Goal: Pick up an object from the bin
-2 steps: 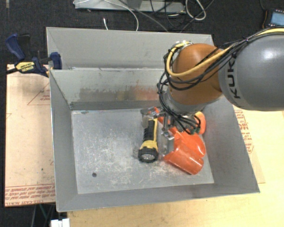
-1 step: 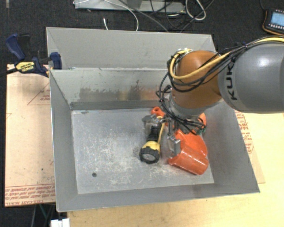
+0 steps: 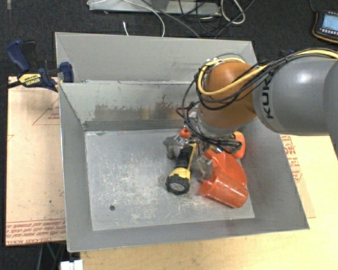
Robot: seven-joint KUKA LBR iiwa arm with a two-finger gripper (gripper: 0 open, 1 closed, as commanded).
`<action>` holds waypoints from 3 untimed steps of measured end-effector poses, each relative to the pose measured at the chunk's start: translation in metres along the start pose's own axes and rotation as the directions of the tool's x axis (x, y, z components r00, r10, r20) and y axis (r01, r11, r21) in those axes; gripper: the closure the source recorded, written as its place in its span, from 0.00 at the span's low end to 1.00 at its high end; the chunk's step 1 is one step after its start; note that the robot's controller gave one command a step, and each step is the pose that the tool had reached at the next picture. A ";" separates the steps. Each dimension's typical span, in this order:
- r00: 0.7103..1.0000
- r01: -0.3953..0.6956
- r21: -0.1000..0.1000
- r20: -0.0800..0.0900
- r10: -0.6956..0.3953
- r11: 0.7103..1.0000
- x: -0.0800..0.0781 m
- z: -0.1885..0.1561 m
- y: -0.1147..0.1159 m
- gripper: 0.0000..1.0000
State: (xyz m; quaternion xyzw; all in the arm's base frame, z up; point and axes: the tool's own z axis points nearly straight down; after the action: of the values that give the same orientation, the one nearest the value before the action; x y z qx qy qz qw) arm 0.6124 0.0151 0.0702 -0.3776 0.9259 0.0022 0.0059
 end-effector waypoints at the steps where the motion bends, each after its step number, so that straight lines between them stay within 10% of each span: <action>1: 1.000 0.022 -0.011 -0.013 -0.022 1.000 -0.022 0.000 0.014 1.00; 3: 1.000 0.021 -0.017 -0.019 -0.021 1.000 -0.021 -0.012 0.016 1.00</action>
Offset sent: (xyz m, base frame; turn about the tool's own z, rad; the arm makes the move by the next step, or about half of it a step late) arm 0.0000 0.0000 0.0000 0.0000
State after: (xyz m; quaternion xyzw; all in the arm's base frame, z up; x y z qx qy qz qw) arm 0.6162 0.0407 0.0821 -0.3873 0.9219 0.0063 -0.0062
